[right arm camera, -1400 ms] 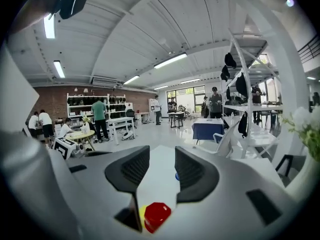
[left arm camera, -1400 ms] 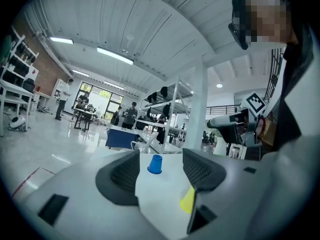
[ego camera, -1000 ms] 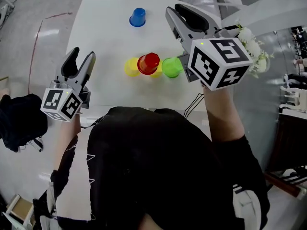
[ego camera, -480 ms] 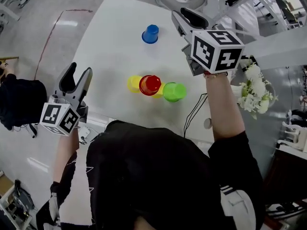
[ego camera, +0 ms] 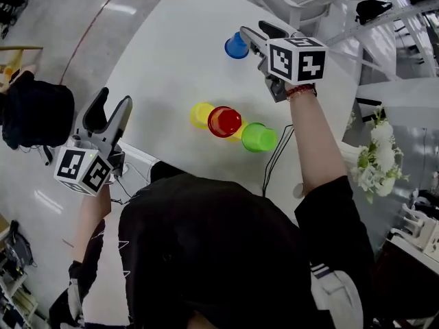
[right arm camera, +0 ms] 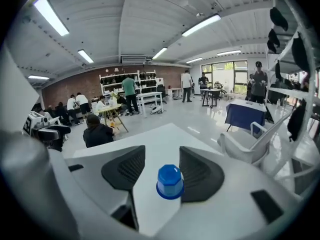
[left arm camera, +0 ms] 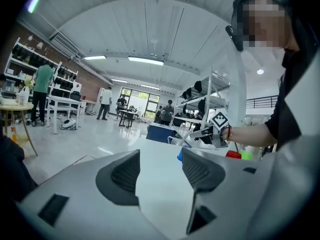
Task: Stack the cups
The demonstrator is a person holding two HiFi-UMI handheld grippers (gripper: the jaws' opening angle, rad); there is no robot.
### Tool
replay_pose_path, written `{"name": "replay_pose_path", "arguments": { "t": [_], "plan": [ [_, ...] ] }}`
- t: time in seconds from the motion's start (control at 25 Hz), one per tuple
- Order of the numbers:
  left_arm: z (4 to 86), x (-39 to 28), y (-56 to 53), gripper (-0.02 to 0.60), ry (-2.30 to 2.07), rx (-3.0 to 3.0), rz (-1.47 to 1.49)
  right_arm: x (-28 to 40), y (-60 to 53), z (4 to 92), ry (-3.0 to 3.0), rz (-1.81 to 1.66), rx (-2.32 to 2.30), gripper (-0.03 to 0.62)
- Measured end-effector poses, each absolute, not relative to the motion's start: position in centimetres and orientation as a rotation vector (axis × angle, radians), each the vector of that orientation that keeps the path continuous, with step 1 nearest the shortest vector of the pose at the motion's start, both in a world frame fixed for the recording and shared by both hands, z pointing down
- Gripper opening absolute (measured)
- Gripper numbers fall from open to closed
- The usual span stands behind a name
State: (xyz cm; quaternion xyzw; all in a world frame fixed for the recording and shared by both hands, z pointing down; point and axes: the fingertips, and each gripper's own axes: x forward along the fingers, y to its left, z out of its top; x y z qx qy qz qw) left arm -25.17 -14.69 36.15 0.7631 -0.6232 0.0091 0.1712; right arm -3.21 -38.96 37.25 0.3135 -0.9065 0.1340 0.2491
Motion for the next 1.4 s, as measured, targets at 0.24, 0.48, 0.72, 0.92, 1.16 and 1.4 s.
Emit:
{"name": "replay_pose_path", "arguments": {
  "t": [0.24,0.48,0.72,0.92,1.16,1.4],
  "plan": [
    [36.5,-25.8,-13.5,0.27,-1.811,2.129,0.049,-3.6,-39.3,40.8,-2.416,0.407,0.818,0.258],
    [36.7,-26.2,-12.9,0.27,-1.831,2.106,0.057,-3.9,-39.7,42.9,-2.354,0.351,0.801,0.259],
    [37.1,-26.7,-12.3,0.272,-1.847,2.083,0.061,-3.9,-40.0,45.1,-2.31,0.382,0.812,0.256],
    [37.2,-27.0,-11.6,0.272,-1.859,2.062,0.057,-3.5,-40.3,45.4,-2.297,0.402,0.851,0.233],
    [37.2,-27.2,-11.1,0.272,-1.866,2.057,0.049,-3.3,-40.3,45.4,-2.284,0.411,0.862,0.232],
    [36.7,-27.2,-11.4,0.272,-1.861,2.075,0.035,-2.4,-40.1,44.7,-2.282,0.427,0.878,0.23]
  ]
}}
